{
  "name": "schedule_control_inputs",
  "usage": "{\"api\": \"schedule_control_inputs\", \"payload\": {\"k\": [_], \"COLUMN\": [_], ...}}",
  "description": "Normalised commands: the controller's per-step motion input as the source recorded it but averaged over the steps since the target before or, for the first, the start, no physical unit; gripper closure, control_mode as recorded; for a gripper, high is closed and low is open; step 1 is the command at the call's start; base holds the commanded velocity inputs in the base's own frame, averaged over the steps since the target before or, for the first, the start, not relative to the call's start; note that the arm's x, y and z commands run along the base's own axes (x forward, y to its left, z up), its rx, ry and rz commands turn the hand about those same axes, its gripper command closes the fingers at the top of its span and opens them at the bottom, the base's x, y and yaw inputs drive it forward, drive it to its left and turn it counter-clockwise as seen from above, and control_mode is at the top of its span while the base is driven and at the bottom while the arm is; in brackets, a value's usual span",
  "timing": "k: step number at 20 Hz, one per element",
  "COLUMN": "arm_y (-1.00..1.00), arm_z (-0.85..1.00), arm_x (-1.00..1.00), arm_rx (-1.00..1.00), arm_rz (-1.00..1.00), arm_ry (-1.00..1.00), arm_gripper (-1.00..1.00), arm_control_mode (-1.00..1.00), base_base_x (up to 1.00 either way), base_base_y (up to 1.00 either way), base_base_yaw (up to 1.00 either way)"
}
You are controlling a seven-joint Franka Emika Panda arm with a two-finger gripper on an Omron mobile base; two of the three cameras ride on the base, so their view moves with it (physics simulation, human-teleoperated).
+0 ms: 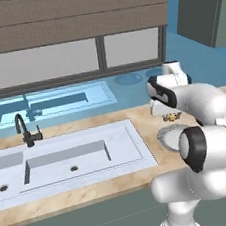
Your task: Move the dessert items from the plate to the tray.
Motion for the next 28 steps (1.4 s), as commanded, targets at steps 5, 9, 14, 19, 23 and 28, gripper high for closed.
{"api": "schedule_control_inputs", "payload": {"k": [5, 9, 14, 19, 23, 28], "arm_y": [0.39, 0.18, 0.07, 0.0, 0.0, 0.03], "arm_z": [0.76, 0.54, 0.19, 0.0, 0.0, 0.0], "arm_x": [-0.37, -0.54, -0.52, -0.11, -0.06, 0.0], "arm_rx": [-0.01, -0.01, 0.0, 0.02, 0.0, 0.0], "arm_rz": [0.0, 0.0, 0.01, 0.01, 0.0, 0.0], "arm_ry": [0.0, -0.15, -0.17, -0.01, 0.0, 0.0], "arm_gripper": [1.0, 1.0, 1.0, 1.0, 1.0, 1.0], "arm_control_mode": [-1.0, -1.0, -1.0, -1.0, -1.0, -1.0], "base_base_x": [0.0, 0.0, 0.0, 0.0, 0.0, 0.0], "base_base_y": [0.0, 0.0, 0.0, 0.0, 0.0, 0.0], "base_base_yaw": [0.0, 0.0, 0.0, 0.0, 0.0, 0.0]}}
